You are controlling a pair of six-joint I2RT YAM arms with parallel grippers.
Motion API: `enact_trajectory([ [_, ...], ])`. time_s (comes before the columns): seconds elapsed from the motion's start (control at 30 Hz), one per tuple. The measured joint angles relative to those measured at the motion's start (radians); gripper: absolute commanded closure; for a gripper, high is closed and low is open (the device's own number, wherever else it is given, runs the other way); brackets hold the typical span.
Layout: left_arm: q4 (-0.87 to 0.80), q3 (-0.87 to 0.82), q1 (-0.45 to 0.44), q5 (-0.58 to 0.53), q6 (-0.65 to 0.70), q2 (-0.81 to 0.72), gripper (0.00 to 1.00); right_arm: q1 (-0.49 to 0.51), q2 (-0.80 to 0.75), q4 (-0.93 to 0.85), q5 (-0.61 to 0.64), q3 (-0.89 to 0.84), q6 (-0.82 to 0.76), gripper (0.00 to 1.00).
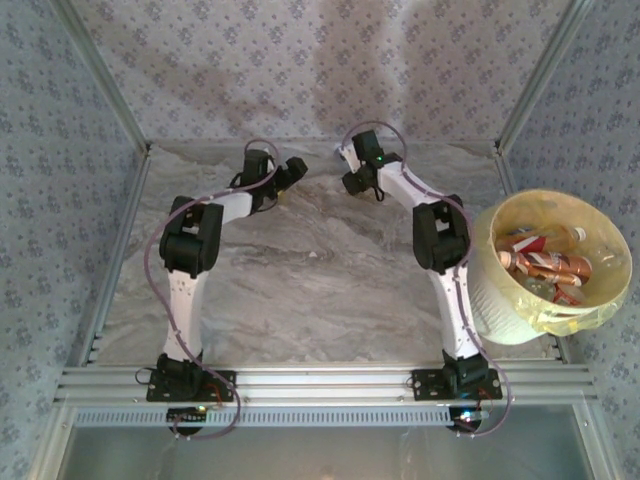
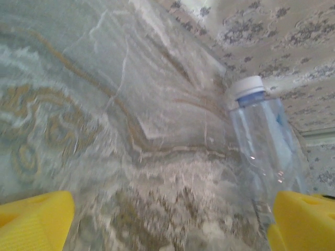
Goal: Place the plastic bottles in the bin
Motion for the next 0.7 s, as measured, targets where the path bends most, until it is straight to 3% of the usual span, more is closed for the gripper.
enact_trajectory([
  [0.43, 0.033, -0.424, -0.01, 0.035, -0.035, -0.415, 0.02, 0.179, -0.571, 0.001, 0.077, -0.724, 0.24, 0.44],
  [0.7, 0.006, -0.603, -0.043, 0.016, -0.033, -0.594, 0.02, 0.245, -0.76, -0.014, 0.018, -0.986, 0.369, 0.33],
])
